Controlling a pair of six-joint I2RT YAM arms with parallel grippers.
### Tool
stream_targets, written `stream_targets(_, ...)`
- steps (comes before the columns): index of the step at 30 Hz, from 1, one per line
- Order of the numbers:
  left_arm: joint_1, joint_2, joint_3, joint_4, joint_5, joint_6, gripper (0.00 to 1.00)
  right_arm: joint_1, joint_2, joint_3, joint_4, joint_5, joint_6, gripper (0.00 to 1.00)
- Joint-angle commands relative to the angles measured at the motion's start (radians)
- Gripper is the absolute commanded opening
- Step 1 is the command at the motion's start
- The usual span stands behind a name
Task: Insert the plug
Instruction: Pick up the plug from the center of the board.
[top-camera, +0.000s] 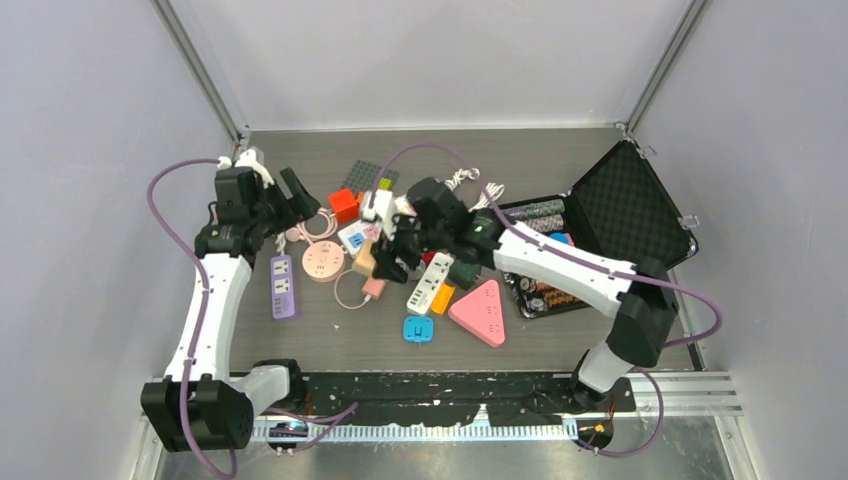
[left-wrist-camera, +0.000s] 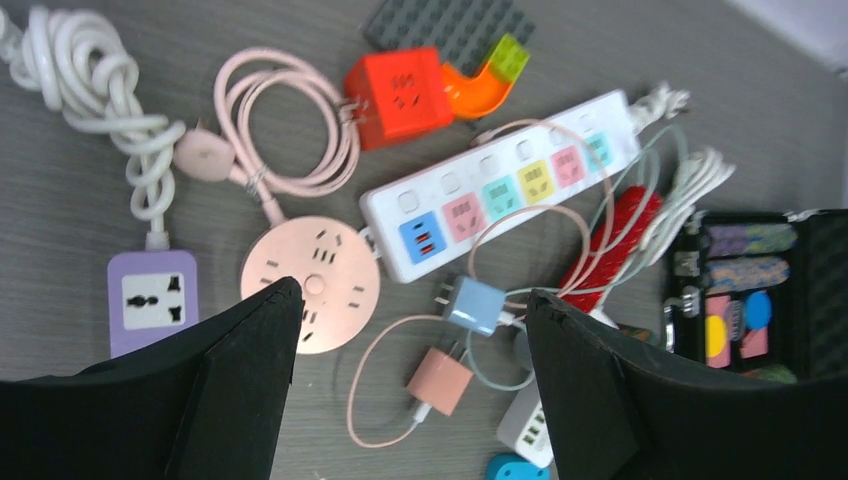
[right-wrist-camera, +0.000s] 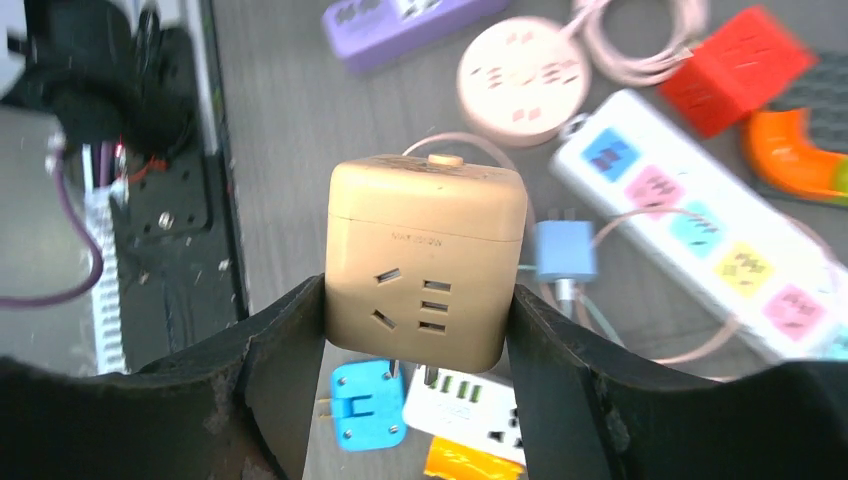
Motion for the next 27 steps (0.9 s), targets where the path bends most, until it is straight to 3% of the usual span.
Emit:
stream_targets(1, -0.002, 0.005, 0.17, -0.008, 0.079, -0.052, 0.81, -0.105, -0.125, -0.021, 0.246, -0.005, 0.12, 0.18)
stream_targets(5, -0.001, 0.032, 0.259, 0.028, 0.229, -0.108, 0.81, -0.194, -0.192, -0.052, 0.434, -0.044, 0.26, 0.18)
stream_targets(11, -0.031, 0.021, 0.26, 0.264, 0.462, -0.215, 0.81, -0.286, -0.258, -0.058, 0.649, -0.095, 0.477, 0.18)
stream_targets(15, -0.118, -0.001, 0.255, 0.4, 0.511, -0.224, 0.83, -0.328, -0.294, -0.055, 0.773, -0.121, 0.594, 0.18)
stream_targets(20, -0.196, -0.028, 0.196, 0.732, 0.556, -0.313, 0.85, -0.376, -0.3, -0.015, 0.878, -0.205, 0.715, 0.19)
stream_targets(27, -0.322, -0.008, 0.214, 0.888, 0.521, -0.32, 0.9, -0.402, -0.272, 0.047, 0.973, -0.295, 0.831, 0.19)
